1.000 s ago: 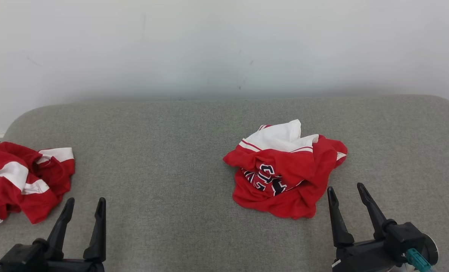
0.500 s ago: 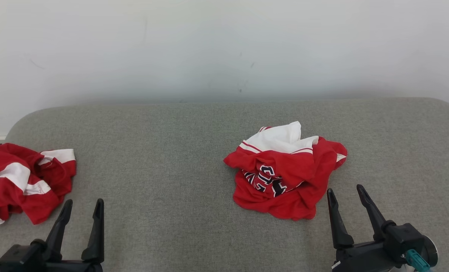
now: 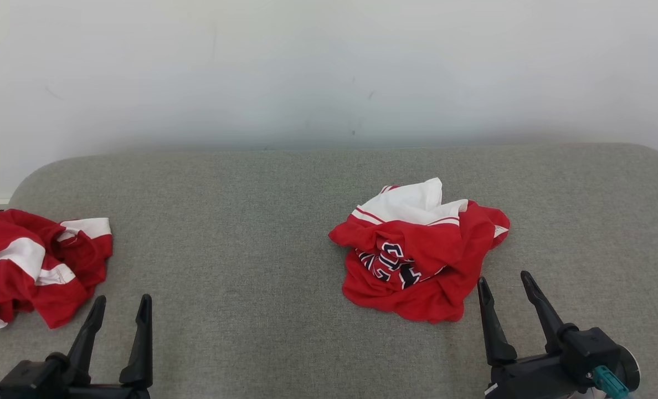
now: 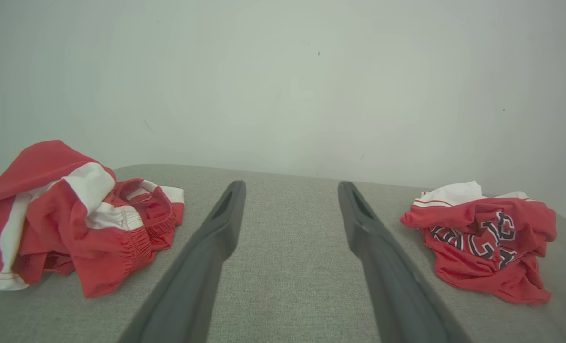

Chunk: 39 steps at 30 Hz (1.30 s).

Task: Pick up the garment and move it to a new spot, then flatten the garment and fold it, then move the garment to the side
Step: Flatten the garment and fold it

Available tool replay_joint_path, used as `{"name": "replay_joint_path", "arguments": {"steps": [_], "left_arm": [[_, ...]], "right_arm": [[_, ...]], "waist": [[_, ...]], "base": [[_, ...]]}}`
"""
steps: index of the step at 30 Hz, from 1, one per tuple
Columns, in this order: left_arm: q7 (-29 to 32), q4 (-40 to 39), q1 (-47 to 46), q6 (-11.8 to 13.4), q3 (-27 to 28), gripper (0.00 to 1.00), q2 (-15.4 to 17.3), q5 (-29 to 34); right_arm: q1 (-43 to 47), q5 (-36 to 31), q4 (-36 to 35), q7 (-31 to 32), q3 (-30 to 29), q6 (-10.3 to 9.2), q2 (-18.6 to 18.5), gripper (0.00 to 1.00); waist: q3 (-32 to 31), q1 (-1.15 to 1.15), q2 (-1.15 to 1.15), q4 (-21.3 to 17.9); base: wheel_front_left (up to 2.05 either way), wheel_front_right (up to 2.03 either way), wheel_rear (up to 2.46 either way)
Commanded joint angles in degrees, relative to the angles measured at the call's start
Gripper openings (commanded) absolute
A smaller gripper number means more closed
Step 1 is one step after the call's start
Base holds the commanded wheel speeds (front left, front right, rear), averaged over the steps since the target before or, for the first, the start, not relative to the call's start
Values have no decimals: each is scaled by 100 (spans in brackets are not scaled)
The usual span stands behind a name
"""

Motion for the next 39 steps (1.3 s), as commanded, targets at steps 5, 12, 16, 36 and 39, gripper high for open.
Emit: {"name": "replay_joint_path", "arguments": {"steps": [5,12,16,36,39], "left_arm": [[-22,26,24,41,-13,100,35,-33],[-29,41,42,73,-25,100,55,-37],[-41,60,35,89,-48,100,39,-41],[-150,372,-430,6,-352,100,-172,30],[-172,424,-474,-5,-376,100,-213,38]], "right_arm": [[21,23,9,-5,11,-13,14,100],[9,41,49,-14,18,-13,13,100],[-125,37,92,-18,-2,-13,-16,100],[-2392,335,1900,138,691,-13,-1118,100],[-2613,403,2334,188,742,-13,-1164,100]], "waist": [[9,-1,0,-8],[6,-1,0,-23],[20,-1,0,-33],[570,-1,0,458],[651,-1,0,572]], "base": [[0,0,0],[0,0,0],[0,0,0],[0,0,0],[0,0,0]]}}
